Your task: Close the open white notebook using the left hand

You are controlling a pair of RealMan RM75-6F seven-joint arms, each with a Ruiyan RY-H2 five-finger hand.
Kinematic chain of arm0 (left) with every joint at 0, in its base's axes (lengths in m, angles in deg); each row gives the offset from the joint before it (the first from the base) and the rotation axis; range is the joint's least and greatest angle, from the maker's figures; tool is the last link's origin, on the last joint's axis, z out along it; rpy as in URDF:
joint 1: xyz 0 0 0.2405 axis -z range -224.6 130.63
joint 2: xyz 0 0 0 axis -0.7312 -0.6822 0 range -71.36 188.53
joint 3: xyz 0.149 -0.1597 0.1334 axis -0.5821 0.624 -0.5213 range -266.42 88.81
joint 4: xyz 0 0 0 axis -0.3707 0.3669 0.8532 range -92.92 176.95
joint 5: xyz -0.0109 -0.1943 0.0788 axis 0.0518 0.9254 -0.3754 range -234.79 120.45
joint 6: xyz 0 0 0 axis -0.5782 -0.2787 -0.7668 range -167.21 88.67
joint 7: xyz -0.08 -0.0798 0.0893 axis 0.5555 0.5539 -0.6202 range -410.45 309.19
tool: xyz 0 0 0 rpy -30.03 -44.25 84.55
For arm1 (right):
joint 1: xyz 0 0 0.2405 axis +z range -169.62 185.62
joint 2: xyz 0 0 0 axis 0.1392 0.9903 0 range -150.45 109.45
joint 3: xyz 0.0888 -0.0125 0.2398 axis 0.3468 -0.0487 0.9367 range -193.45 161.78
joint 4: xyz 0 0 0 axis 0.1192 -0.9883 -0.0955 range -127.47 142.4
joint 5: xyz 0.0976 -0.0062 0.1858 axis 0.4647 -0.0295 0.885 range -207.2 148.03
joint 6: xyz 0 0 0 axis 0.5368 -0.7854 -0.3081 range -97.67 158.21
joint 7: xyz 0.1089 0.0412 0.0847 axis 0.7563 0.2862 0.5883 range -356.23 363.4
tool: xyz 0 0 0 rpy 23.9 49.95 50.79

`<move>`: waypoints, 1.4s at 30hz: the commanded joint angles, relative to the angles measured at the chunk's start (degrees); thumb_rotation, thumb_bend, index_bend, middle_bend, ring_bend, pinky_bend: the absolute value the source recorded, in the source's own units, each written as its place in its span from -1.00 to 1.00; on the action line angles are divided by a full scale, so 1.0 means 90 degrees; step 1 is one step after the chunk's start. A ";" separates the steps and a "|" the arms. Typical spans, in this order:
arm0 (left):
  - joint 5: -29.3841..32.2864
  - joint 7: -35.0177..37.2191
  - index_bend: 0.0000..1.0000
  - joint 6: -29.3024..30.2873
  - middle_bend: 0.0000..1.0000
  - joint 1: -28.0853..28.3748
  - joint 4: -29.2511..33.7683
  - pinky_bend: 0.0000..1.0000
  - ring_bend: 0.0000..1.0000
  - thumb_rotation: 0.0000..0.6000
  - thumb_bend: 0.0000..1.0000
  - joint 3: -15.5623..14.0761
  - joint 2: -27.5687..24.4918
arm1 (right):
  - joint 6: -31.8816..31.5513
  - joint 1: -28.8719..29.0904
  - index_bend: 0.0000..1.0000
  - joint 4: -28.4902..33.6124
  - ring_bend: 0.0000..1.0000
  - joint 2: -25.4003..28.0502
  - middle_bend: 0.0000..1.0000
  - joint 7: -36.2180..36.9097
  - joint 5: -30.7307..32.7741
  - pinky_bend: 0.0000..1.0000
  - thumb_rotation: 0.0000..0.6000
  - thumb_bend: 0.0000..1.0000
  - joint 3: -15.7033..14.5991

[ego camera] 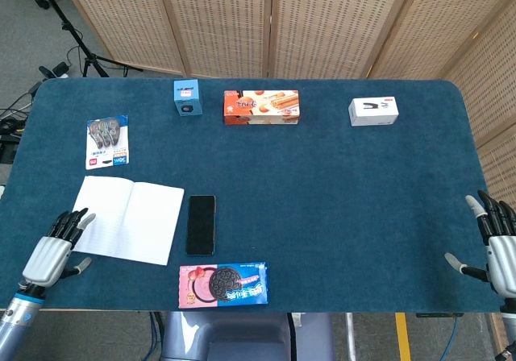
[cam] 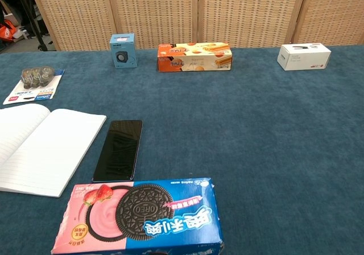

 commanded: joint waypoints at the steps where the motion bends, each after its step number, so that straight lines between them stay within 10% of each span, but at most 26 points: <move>1: -0.0004 -0.0102 -1.00 -0.0080 -1.00 0.0054 -0.0080 -1.00 -1.00 1.00 -0.52 -0.0029 0.0051 | -0.0003 0.0000 -1.00 0.0005 -1.00 0.0001 -1.00 -0.0003 -0.0018 -1.00 1.00 -1.00 -0.0010; 18: 0.0124 -0.0261 -1.00 -0.0289 -1.00 0.0203 -0.0275 -1.00 -1.00 1.00 -0.51 0.0005 0.0230 | 0.0014 0.0009 -1.00 0.0005 -1.00 0.0005 -1.00 0.0021 -0.0019 -1.00 1.00 -1.00 -0.0016; 26: 0.0137 -0.0373 -1.00 -0.0222 -1.00 0.0219 -0.0372 -1.00 -1.00 1.00 -0.05 -0.0002 0.0256 | 0.0001 0.0007 -1.00 -0.0001 -1.00 0.0009 -1.00 0.0055 -0.0032 -1.00 1.00 -1.00 -0.0019; 42: -0.0609 -0.2494 -1.00 0.1493 -1.00 0.0655 -0.1267 -1.00 -1.00 1.00 -0.09 -0.0450 0.0252 | 0.0026 0.0013 -1.00 0.0025 -1.00 0.0004 -1.00 0.0018 -0.0008 -1.00 1.00 -1.00 -0.0018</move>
